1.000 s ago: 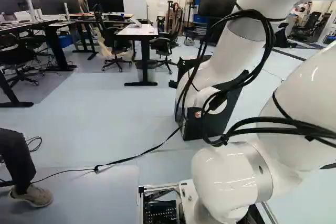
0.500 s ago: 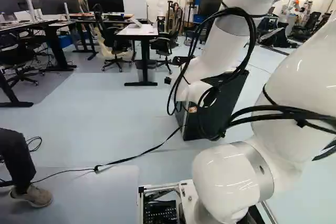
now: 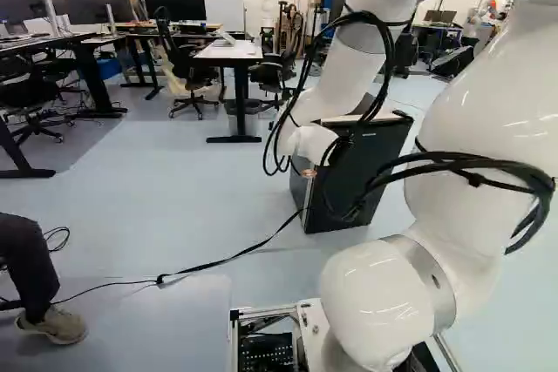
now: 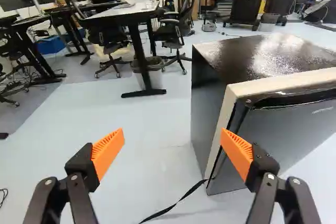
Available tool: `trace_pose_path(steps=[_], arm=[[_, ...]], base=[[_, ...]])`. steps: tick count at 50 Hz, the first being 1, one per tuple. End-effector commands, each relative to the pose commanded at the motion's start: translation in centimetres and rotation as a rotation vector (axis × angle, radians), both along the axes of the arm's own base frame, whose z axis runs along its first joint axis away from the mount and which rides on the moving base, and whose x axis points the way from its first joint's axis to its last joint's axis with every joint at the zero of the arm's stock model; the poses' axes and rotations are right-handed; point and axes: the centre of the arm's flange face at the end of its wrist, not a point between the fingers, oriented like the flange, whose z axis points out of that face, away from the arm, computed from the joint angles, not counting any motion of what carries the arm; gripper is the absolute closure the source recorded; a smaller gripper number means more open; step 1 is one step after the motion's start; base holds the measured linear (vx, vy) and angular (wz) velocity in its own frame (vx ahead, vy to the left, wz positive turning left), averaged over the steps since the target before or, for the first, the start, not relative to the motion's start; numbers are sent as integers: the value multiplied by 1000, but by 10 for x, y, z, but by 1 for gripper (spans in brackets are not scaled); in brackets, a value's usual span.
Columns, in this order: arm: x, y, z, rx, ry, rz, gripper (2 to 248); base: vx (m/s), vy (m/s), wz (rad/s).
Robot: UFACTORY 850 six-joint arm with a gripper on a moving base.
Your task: Open the fridge door
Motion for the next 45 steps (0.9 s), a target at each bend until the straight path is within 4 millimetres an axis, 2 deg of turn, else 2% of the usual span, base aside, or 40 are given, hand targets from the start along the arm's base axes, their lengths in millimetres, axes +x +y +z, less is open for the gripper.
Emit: trace_pose_path(steps=[16,45], arm=[[21,-6,-10,39,22,-117,3],[33,-19,-44,91,89,-337,3]], base=[[0,0,0],[0,0,0]])
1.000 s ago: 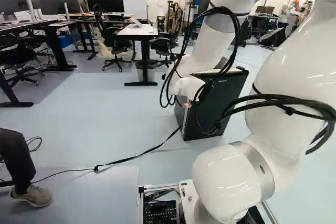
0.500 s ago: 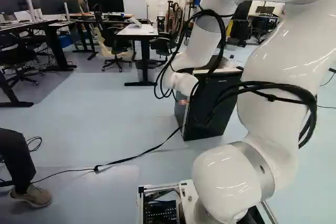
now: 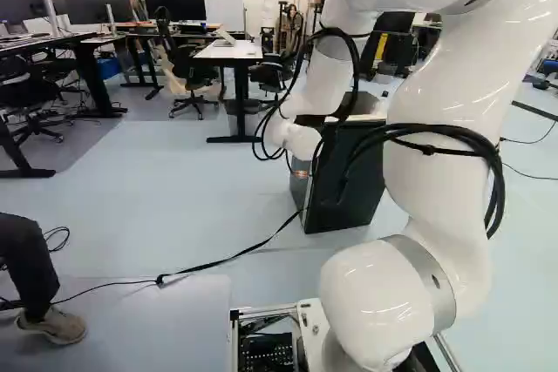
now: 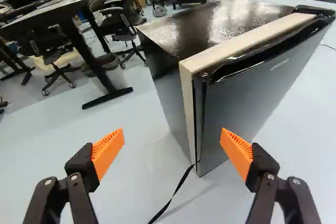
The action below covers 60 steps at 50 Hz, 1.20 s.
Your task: Open the fridge door
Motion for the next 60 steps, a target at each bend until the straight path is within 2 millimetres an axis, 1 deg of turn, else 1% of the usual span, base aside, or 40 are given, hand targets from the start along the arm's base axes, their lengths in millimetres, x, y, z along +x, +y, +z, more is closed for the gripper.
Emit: trace_pose_path(steps=[25,47,60], arm=[[12,-12,-25,4,4,-193,3],[33,-20,-27,6,-51,-357,3],[42,-16,-27,9,-71,-406,3]], base=[[0,0,0],[0,0,0],[0,0,0]])
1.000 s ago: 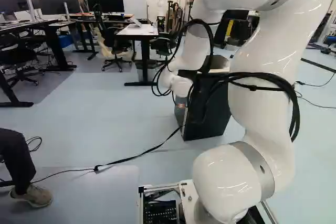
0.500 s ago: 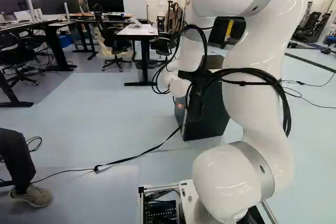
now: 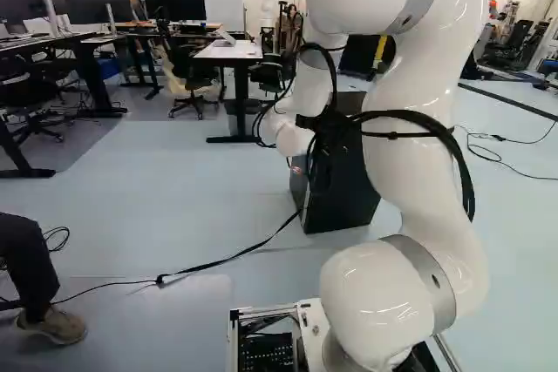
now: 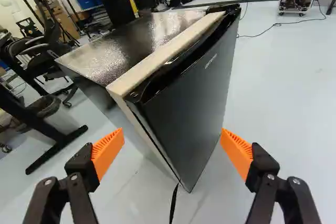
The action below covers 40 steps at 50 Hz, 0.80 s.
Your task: Open the fridge door
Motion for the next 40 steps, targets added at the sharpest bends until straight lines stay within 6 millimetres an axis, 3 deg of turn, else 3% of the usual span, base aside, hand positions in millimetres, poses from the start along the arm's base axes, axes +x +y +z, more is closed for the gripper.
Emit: trace_pose_path(steps=[19,40], arm=[[15,13,-1,3,-14,16,3],[39,8,-4,9,-35,-12,3]], base=[[0,0,0],[0,0,0]])
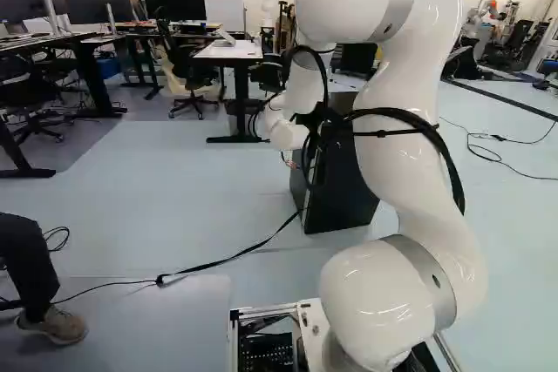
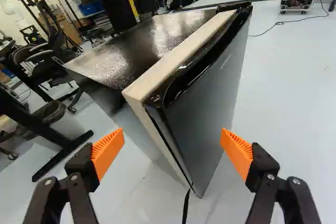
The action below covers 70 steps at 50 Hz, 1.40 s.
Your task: Open the fridge door
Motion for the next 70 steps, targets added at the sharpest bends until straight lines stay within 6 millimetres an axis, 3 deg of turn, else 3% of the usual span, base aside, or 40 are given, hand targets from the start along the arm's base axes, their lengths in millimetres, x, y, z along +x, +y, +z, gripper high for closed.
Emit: trace_pose_path(steps=[21,70], arm=[[4,-22,-1,7,-4,-66,3],[-6,-28,-3,35,3,-167,3]], base=[[0,0,0],[0,1,4]])
